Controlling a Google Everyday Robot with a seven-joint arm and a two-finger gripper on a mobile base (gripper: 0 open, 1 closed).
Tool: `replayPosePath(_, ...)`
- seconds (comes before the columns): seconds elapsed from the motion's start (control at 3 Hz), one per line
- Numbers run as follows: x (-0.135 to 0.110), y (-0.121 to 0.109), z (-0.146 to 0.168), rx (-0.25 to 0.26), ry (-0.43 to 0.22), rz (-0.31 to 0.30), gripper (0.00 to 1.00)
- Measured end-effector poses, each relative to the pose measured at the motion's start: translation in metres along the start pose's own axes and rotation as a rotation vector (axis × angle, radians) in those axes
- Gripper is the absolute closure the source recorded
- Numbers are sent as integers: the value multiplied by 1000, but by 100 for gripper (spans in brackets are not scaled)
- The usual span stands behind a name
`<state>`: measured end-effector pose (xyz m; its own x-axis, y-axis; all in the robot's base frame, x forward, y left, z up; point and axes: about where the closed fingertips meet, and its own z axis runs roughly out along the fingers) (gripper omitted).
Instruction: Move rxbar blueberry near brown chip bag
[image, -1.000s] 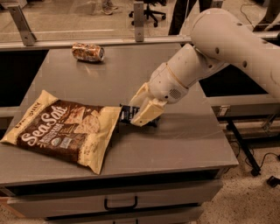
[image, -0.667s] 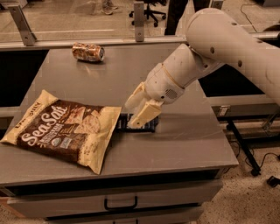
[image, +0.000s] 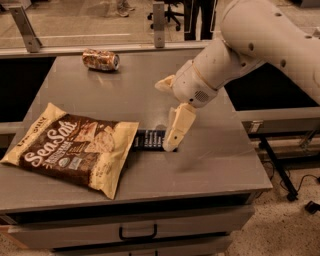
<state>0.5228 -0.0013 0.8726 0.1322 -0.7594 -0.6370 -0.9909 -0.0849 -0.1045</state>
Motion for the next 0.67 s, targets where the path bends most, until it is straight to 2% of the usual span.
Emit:
replayPosePath(0.33, 12, -42, -55, 157, 35, 2, 0)
replayPosePath(0.67, 15, -85, -136, 372, 76, -26, 0)
